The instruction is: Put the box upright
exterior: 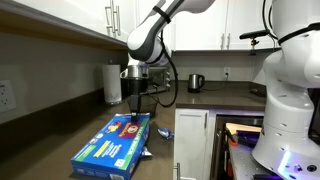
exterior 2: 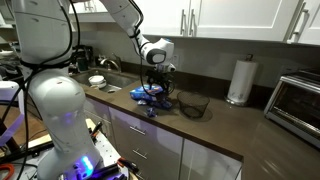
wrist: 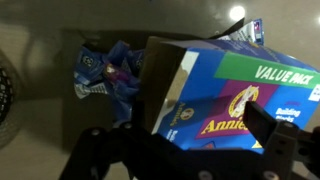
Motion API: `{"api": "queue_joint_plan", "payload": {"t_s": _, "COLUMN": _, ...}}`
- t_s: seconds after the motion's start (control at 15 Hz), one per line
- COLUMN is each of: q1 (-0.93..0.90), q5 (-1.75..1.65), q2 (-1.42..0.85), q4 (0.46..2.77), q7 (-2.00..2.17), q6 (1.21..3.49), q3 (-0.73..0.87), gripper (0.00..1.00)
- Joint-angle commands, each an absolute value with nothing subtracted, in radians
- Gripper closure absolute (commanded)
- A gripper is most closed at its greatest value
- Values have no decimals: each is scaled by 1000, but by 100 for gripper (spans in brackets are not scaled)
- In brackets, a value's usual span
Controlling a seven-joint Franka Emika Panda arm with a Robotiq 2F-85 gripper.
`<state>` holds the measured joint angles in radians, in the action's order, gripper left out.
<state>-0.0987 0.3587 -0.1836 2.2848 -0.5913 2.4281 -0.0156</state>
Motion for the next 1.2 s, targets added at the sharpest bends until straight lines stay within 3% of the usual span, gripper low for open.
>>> {"api": "queue_joint_plan", "payload": {"t_s": 0.0, "q1": -59, "q5": 299, "q2": -223, "q4": 2240, "q7": -554, "q6": 2414, "q3": -57, "gripper": 0}}
{"api": "queue_joint_plan", "payload": {"t_s": 0.8, "q1": -37, "q5": 341, "q2": -162, "q4": 2160, "q7": -558, "q6": 2170, "q3": -98, "gripper": 0}}
{"api": "queue_joint_plan", "payload": {"t_s": 1.13, "q1": -35, "q5": 337, "q2": -186, "q4": 2152, "q7": -561, "q6": 2173, "q3": -93, "gripper": 0}}
